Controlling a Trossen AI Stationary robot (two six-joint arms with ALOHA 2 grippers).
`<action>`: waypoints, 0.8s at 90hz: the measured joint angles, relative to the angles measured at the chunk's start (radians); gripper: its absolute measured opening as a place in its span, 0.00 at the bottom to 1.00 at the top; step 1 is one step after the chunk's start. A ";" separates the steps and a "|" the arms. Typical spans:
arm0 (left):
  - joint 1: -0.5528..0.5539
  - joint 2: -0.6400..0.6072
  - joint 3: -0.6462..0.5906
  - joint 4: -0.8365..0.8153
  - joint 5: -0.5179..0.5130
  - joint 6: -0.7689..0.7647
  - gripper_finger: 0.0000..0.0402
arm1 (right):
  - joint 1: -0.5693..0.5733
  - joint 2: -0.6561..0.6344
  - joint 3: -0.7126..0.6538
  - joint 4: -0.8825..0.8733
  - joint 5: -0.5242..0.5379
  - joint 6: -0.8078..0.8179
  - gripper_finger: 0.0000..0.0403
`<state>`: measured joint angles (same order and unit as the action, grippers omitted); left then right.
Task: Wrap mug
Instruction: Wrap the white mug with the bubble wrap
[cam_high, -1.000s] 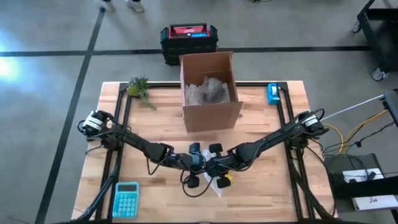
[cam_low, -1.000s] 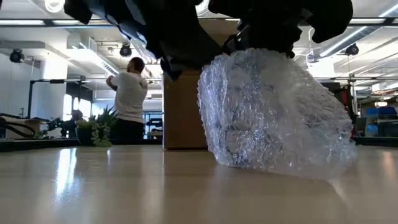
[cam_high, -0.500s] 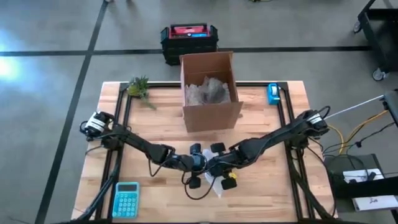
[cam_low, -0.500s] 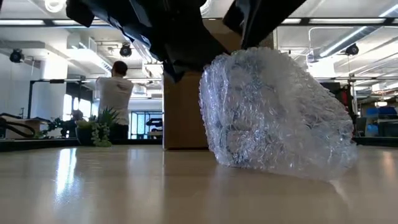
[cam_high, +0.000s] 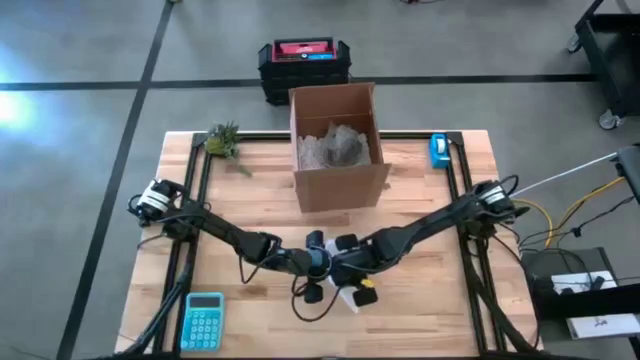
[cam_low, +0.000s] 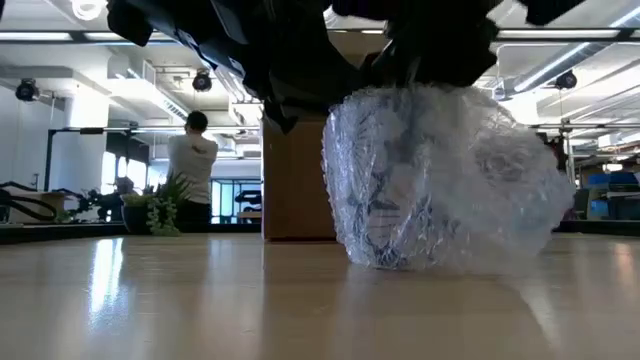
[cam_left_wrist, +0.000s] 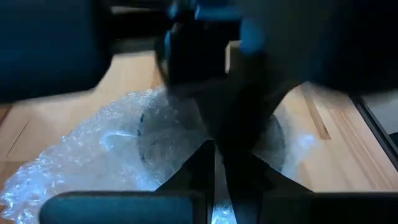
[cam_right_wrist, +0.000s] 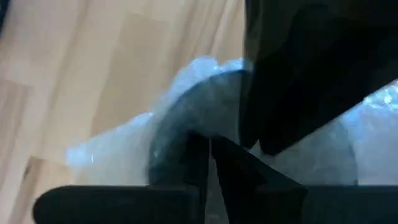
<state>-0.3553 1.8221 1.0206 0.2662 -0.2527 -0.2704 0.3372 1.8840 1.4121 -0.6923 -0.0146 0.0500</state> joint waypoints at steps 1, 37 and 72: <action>0.000 0.000 0.000 0.000 0.000 0.000 0.06 | 0.000 0.000 -0.005 0.005 0.001 -0.002 0.05; 0.000 0.000 -0.002 0.027 -0.002 0.004 0.06 | -0.004 0.027 -0.041 0.056 0.031 0.006 0.04; 0.000 0.000 -0.001 0.031 0.002 0.004 0.06 | 0.004 -0.141 -0.007 -0.092 0.092 0.012 0.05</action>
<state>-0.3553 1.8225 1.0199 0.2973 -0.2512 -0.2665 0.3414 1.7431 1.4052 -0.7841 0.0771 0.0621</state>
